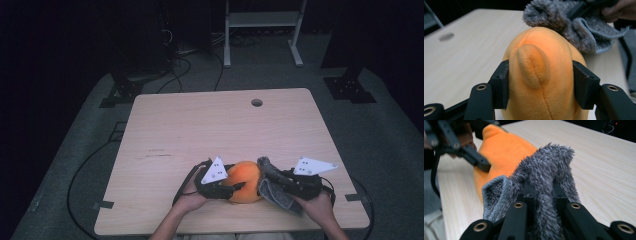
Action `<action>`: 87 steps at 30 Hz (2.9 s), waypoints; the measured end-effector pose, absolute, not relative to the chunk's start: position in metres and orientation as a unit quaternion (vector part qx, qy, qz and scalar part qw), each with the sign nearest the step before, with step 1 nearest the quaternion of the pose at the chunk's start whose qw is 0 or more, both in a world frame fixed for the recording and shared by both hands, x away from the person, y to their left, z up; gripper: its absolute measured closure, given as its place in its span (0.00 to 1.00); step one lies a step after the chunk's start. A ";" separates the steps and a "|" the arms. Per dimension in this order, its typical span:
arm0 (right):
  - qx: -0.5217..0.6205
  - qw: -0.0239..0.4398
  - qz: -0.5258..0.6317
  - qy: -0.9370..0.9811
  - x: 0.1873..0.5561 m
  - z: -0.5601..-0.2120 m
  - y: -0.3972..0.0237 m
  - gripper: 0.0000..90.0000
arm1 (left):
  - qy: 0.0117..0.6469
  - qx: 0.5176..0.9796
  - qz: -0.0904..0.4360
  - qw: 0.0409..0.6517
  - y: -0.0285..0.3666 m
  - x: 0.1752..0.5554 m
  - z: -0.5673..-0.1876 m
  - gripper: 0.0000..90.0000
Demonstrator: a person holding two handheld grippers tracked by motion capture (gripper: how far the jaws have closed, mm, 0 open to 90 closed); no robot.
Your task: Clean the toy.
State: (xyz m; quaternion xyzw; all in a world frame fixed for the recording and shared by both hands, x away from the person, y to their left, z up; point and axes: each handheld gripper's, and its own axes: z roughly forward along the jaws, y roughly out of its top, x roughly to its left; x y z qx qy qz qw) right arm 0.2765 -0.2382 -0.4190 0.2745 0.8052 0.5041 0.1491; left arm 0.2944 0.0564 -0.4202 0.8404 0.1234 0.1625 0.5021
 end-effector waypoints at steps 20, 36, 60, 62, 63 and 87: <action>0.237 0.124 0.518 0.813 0.286 -0.422 -0.205 0.86 | 0.145 0.829 0.119 0.527 0.088 0.304 -0.435 0.32; 0.224 0.121 0.521 0.814 0.281 -0.420 -0.201 0.86 | 0.130 0.844 0.133 0.502 0.098 0.274 -0.436 0.24; 0.231 0.119 0.546 0.796 0.288 -0.420 -0.195 0.86 | 0.185 0.820 0.134 0.524 0.094 0.296 -0.430 0.16; 0.232 0.125 0.546 0.795 0.287 -0.421 -0.194 0.86 | 0.175 0.827 0.142 0.515 0.093 0.294 -0.432 0.27; 0.233 0.124 0.546 0.795 0.288 -0.422 -0.195 0.86 | 0.175 0.828 0.145 0.512 0.092 0.293 -0.432 0.30; 0.283 0.136 0.497 0.809 0.298 -0.437 -0.212 0.86 | 0.195 0.821 0.168 0.510 0.095 0.289 -0.440 0.38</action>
